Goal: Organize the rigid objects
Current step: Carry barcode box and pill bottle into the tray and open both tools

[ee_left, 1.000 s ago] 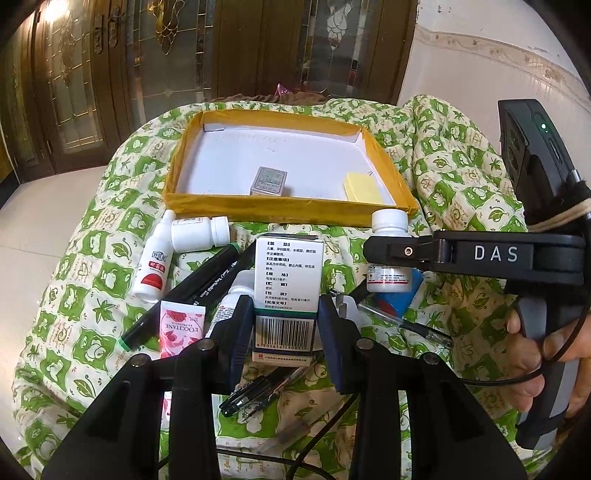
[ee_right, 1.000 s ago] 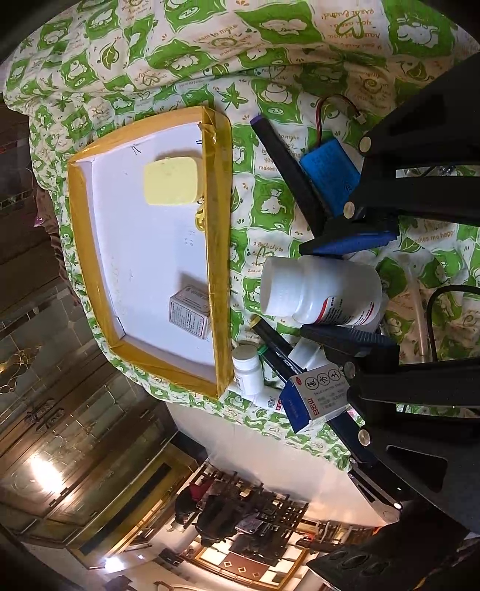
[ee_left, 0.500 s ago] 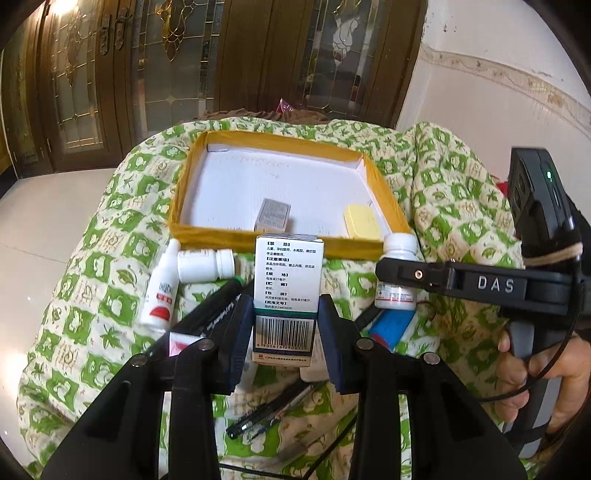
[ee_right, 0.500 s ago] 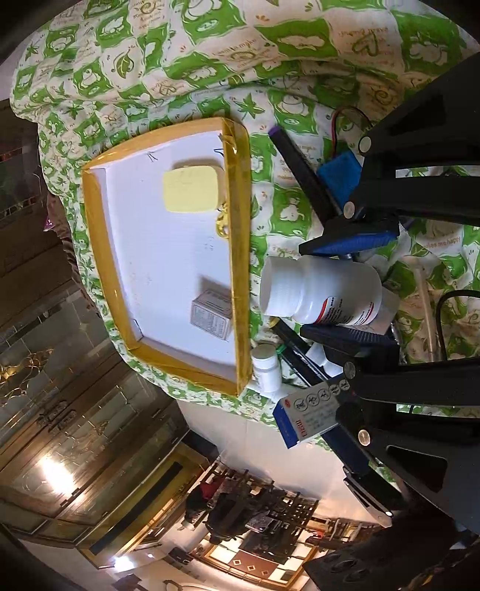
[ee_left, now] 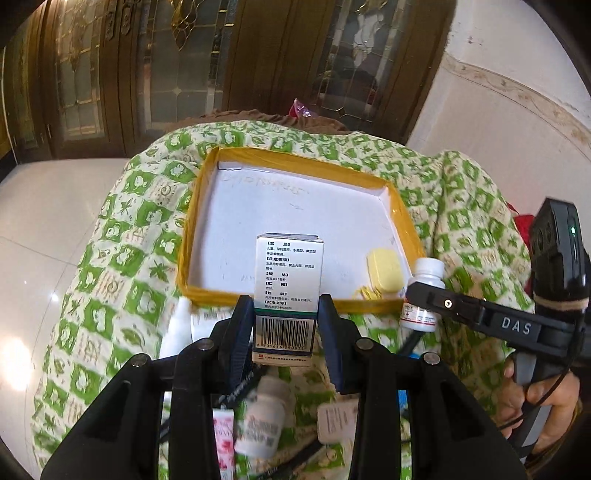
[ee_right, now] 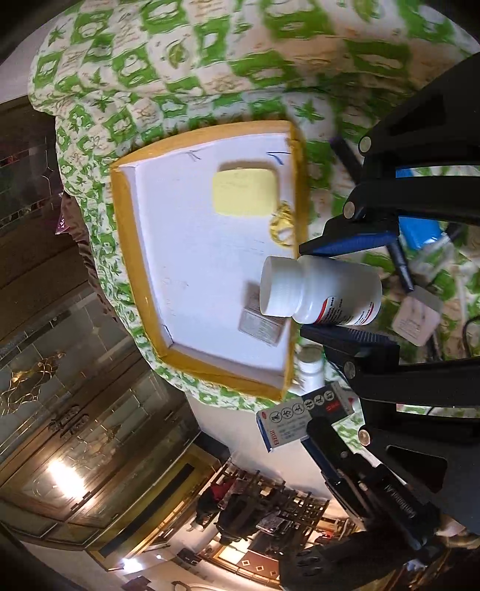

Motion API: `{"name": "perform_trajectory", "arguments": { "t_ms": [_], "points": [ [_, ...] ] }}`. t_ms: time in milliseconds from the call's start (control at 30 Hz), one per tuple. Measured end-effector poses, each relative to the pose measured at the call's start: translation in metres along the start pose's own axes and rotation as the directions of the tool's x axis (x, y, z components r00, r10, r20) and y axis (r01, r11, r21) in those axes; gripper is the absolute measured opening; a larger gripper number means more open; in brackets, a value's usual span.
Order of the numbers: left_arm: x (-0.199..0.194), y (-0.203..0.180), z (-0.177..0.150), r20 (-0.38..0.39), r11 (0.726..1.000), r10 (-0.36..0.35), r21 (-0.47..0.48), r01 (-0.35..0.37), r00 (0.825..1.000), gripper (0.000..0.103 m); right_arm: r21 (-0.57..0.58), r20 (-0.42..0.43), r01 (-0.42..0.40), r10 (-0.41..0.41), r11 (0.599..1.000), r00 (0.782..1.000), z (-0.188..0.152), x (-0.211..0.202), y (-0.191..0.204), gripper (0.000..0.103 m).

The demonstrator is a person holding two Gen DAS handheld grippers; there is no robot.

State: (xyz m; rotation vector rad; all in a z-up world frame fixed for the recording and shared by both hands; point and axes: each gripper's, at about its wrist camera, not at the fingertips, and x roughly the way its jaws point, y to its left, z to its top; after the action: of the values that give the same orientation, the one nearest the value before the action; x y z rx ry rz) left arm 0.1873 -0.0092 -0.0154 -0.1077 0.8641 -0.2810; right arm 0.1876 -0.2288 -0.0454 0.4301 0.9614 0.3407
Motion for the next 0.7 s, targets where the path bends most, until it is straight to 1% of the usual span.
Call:
{"name": "perform_trajectory", "arguments": {
  "t_ms": [267,533,700],
  "points": [
    [0.038,0.013,0.027,-0.057,0.999,0.021,-0.027,-0.022,0.998,0.033,0.016,-0.014,0.008,-0.008,1.000,1.000,0.029,0.024,-0.011,0.033],
    [0.068,0.017,0.045,-0.104,0.999,0.043,-0.006,-0.044,0.994,0.033,0.004,-0.051,0.031,-0.031,1.000,0.998,0.038,0.051,-0.016,0.033],
    [0.088,0.018,0.045,-0.141,0.998,0.056,-0.002,-0.057,0.988,0.033,0.025,-0.108,0.036,-0.033,0.999,0.994,0.038,0.073,-0.024,0.033]
  ]
}}
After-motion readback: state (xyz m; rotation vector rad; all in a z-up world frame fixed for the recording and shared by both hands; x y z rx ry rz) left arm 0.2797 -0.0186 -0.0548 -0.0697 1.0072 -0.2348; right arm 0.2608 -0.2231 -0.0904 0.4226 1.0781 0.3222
